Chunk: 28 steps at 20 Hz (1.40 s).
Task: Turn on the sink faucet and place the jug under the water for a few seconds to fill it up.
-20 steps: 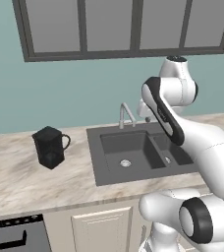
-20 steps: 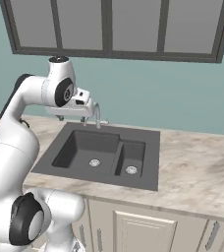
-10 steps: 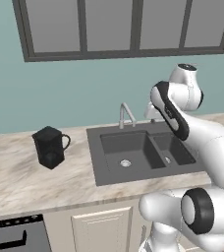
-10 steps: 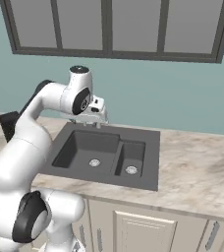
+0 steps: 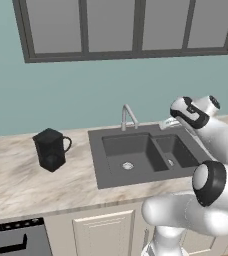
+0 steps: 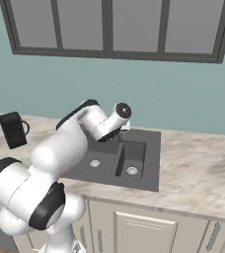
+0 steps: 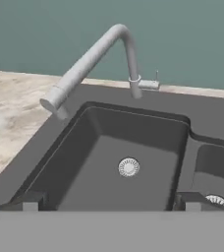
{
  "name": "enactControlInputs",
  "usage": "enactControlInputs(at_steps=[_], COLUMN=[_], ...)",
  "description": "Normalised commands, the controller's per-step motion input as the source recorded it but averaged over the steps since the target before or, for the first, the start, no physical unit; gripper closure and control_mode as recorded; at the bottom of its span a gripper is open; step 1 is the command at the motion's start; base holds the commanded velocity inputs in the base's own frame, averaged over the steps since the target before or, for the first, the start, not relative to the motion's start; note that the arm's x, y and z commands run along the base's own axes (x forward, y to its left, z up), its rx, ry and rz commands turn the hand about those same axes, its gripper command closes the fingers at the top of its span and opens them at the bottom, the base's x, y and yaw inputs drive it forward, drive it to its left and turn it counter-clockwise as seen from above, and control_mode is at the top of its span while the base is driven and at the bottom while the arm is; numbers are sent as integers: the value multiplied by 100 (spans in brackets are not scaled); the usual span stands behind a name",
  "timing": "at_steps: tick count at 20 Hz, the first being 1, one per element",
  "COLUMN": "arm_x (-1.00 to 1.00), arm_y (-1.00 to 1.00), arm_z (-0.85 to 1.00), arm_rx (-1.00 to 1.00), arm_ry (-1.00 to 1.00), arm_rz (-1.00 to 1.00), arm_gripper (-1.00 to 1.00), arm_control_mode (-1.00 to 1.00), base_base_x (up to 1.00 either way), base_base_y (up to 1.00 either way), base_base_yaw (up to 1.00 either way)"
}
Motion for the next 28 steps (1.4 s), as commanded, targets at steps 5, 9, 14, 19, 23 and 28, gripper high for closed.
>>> enactControlInputs(at_steps=[5, 9, 14, 19, 23, 28], arm_x=[40, 47, 60, 65, 61, 59], arm_y=[-23, 0, 0, 3, 13, 26], arm_z=[-28, -29, -11, -7, -15, -12], arm_rx=[12, 4, 12, 11, 7, 4], arm_ry=[-22, -19, -25, -19, -16, -5], arm_rz=[34, 30, 20, 11, 8, 3], arm_gripper=[-100, -100, -100, -100, -100, -100], arm_control_mode=[-100, -100, -100, -100, -100, -100], base_base_x=[0, 0, 0, 0, 0, 0], base_base_y=[0, 0, 0, 0, 0, 0], base_base_yaw=[0, 0, 0, 0, 0, 0])
